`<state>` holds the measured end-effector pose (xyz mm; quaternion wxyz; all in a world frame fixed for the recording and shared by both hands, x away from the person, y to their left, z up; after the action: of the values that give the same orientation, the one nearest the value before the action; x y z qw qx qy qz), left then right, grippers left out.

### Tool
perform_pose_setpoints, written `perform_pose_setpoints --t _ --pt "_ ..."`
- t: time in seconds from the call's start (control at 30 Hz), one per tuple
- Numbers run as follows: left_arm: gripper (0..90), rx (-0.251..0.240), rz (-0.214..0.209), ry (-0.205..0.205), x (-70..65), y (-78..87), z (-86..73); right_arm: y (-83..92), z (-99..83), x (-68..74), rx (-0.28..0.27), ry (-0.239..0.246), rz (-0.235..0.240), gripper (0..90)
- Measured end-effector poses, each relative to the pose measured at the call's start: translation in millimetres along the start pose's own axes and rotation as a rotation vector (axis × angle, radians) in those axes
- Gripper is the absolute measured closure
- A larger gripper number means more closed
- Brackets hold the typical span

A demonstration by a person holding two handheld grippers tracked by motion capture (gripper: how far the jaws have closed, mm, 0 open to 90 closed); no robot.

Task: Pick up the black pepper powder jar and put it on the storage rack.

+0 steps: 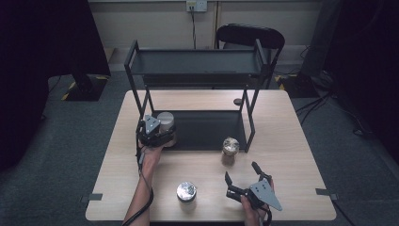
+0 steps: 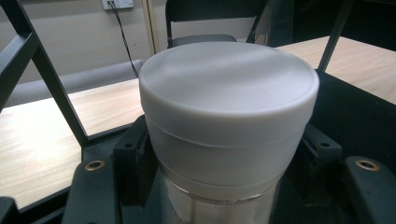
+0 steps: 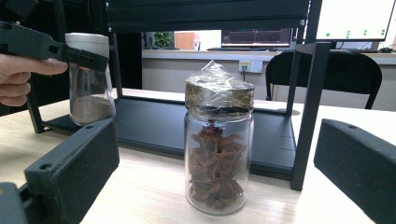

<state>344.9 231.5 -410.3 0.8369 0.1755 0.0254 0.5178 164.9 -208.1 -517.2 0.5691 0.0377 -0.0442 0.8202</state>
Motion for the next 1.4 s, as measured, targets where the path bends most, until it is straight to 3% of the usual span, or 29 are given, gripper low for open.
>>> perform_pose_setpoints --t 0.67,1.4 --pt "34.3 -0.019 -0.003 0.014 0.2 2.1 -9.7 0.1 0.0 0.2 0.0 0.001 -0.001 0.0" --pt "34.1 -0.016 -0.011 0.019 2.6 2.3 -8.8 0.1 -0.1 0.2 -0.001 0.001 -0.001 0.0"
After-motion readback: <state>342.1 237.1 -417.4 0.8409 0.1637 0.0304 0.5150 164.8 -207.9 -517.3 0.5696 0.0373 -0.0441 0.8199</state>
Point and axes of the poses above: each handheld gripper's, and its own axes: y roughly backward along the jaws, z roughly out of its top, x roughly to its left, the point moved 1 cm from there along -y, roughly forward along the jaws, and after that the axes turned 7 degrees about -y, right-handed, at the moved point
